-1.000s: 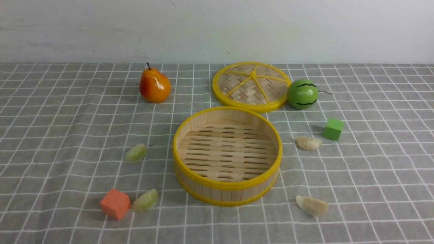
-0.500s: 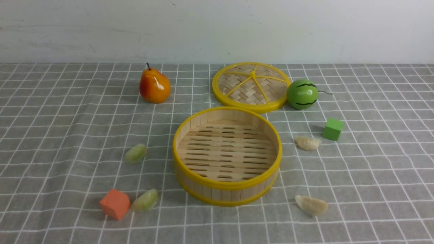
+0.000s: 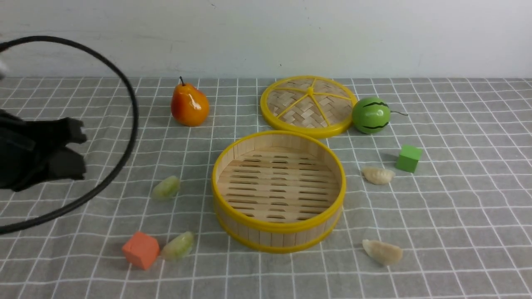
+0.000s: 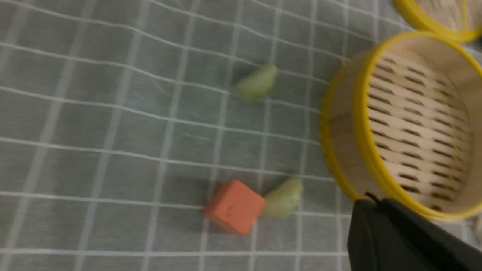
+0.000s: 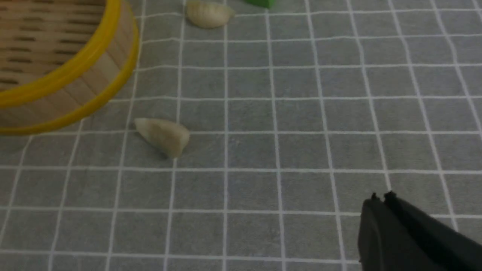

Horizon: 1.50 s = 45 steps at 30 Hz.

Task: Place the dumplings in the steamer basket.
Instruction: Use the left arm to grab a dumpling, then use the left arm to put the dumpling into the steamer

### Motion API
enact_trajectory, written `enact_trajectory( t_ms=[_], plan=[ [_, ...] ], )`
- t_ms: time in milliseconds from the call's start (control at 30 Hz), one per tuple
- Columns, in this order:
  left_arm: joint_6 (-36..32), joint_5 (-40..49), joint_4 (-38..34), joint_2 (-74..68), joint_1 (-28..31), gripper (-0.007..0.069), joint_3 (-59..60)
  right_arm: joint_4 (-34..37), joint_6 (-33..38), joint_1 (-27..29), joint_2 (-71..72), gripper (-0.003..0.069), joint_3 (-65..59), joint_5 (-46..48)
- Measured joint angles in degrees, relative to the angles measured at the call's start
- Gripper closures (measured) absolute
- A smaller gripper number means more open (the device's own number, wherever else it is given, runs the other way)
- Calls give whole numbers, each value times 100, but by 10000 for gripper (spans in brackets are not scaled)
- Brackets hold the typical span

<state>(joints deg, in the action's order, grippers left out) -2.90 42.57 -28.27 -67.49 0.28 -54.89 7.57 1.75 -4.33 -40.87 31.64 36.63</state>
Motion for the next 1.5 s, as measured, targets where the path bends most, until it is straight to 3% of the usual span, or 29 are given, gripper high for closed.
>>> enact_trajectory(
  t_ms=[167, 300, 467, 600, 767, 867, 933, 1033, 1200, 1367, 1467, 1500],
  plan=[
    [-887, 521, -866, -794, -190, 639, -595, 481, 551, -274, -406, 661, 0, -349],
    [-554, 339, 83, -1501, -729, 639, -1152, 544, 631, -419, -653, 661, 5, -628],
    [211, -36, 2036, -2669, -1406, 617, -1803, 550, 635, -430, -894, 660, 5, -729],
    [506, -170, 3059, -3604, -1538, 499, -2275, 623, 635, -430, -990, 660, 5, -787],
    [1024, -402, 3794, -4479, -1538, 263, -2784, 745, 635, -430, -1009, 657, 5, -803],
    [1096, -687, 3992, -4787, -1538, 172, -2873, 767, 635, -430, -1009, 656, 5, -818],
    [1096, -739, 4052, -4901, -1538, 157, -2893, 773, 635, -430, -1009, 654, 5, -849],
    [1096, -607, 4071, -5048, -1538, 190, -2892, 785, 635, -430, -1009, 651, 0, -897],
    [1111, -328, 4061, -5047, -1538, 410, -2912, 789, 635, -430, -1009, 650, 0, -919],
    [1122, -15, 3839, -4854, -1538, 397, -2945, 791, 637, -430, -1009, 650, 0, -923],
    [1187, 87, 3266, -4383, -1538, 397, -3174, 805, 637, -430, -1009, 648, 0, -931],
    [1194, 87, 2780, -4180, -1538, 397, -3276, 805, 637, -430, -1009, 647, 0, -931]
  ],
)
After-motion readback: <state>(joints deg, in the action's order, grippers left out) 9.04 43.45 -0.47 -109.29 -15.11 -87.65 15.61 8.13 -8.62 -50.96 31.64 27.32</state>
